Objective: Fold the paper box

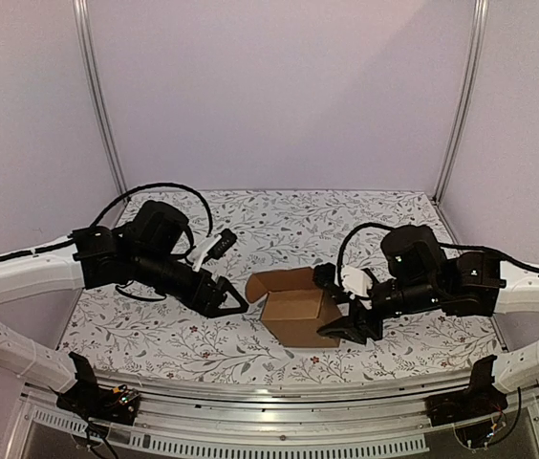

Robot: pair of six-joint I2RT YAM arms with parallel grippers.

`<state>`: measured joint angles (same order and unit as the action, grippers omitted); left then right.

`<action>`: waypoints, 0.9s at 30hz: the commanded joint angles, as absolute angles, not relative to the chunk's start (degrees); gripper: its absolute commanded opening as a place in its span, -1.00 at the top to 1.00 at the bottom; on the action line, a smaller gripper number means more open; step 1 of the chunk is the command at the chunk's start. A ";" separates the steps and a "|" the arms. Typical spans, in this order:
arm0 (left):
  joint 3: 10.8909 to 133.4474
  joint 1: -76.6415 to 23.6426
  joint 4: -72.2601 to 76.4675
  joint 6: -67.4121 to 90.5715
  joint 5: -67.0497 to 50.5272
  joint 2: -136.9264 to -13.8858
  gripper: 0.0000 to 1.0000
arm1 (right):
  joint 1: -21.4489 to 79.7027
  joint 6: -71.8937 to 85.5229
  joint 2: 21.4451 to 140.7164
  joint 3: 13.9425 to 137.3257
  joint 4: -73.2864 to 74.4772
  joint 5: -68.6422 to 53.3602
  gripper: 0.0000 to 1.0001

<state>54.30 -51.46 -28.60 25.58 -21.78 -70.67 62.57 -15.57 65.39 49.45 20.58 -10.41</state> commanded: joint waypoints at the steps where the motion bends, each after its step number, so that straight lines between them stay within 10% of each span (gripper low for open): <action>1: 55.97 -52.38 -27.29 24.95 -20.94 -71.25 -0.52 | 62.29 -14.02 67.40 51.57 19.93 -11.40 0.11; 21: 58.18 -53.96 -24.21 23.94 -19.74 -76.13 0.94 | 62.26 -12.79 69.92 51.57 16.78 -12.02 0.17; 27: 58.26 -54.32 -22.99 25.28 -17.99 -78.48 1.00 | 62.30 -12.62 73.04 48.19 8.78 -9.78 0.23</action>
